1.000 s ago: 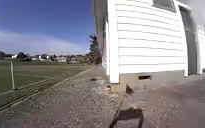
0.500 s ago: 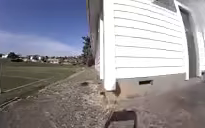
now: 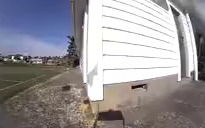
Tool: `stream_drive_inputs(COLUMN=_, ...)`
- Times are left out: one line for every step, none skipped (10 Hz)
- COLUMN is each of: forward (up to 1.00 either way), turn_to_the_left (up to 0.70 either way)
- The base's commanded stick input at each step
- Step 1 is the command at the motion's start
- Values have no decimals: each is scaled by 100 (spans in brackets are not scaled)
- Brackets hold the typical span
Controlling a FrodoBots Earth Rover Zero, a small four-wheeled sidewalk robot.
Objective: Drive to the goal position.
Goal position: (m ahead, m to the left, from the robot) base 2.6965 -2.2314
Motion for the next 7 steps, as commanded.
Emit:
stream_drive_inputs(forward=56, turn_to_the_left=-25)
stream_drive_inputs(forward=35, turn_to_the_left=-42)
stream_drive_inputs(forward=14, turn_to_the_left=-59)
stream_drive_inputs(forward=0, turn_to_the_left=-70)
stream_drive_inputs(forward=0, turn_to_the_left=-70)
stream_drive_inputs(forward=0, turn_to_the_left=-70)
stream_drive_inputs(forward=0, turn_to_the_left=-70)
